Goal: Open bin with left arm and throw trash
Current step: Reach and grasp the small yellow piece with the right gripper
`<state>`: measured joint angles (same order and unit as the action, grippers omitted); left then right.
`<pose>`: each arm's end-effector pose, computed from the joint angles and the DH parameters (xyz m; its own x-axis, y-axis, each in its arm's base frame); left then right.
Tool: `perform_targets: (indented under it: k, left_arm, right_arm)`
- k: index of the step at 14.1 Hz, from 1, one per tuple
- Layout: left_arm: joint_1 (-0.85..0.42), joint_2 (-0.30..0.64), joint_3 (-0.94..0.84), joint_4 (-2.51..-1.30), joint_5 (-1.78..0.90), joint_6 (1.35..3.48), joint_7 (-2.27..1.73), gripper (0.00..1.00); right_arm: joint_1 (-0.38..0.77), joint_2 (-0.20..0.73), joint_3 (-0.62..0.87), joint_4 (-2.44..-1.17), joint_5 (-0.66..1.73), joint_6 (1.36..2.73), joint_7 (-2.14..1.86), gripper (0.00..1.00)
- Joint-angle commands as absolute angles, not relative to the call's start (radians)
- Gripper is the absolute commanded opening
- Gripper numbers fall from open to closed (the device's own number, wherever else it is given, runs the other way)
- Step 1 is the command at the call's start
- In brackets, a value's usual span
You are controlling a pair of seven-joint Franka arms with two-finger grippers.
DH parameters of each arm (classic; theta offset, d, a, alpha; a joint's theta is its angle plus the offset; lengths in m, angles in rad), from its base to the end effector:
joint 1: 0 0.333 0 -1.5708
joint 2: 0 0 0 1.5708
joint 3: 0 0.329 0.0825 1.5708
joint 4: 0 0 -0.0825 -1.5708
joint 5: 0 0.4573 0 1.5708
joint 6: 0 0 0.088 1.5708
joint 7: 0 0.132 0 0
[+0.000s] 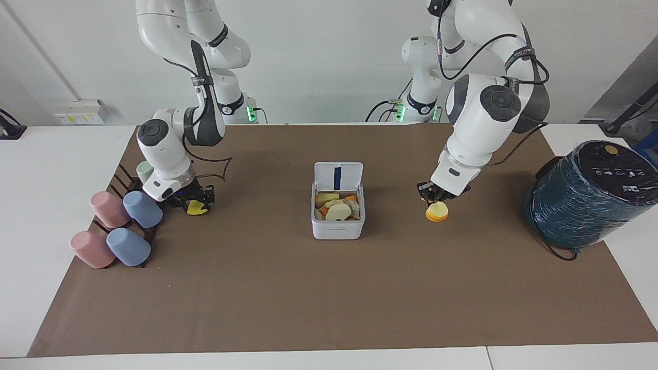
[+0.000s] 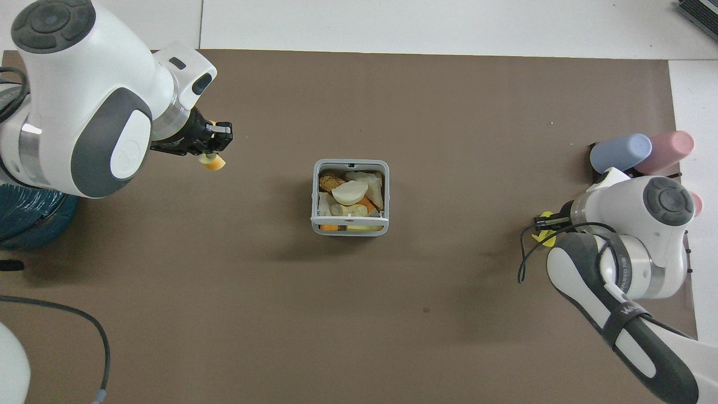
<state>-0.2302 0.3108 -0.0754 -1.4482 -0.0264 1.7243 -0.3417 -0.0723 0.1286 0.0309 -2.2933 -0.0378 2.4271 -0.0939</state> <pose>0.6943 -0.2159 0.4822 0.9979 0.0429 -0.0484 0.0446 -0.9984 0.0347 0.5757 -0.0243 0.2277 0.9967 0.0807 0.0030 0.0806 -0.9965 0.0213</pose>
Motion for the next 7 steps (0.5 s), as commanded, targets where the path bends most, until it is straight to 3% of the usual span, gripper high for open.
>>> perform_targets:
  k: [1, 7]
  left_arm:
    - [-0.241, 0.311, -0.069, -1.425, -0.025, 1.686, -0.350, 0.00]
    - [-0.235, 0.310, -0.071, -1.427, -0.021, 1.687, -0.347, 0.00]
  right_arm:
    - [-0.081, 0.103, 0.043, -2.303, -0.046, 2.384, -0.052, 0.00]
    - [-0.080, 0.087, 0.051, -2.204, -0.040, 2.266, 0.002, 0.00]
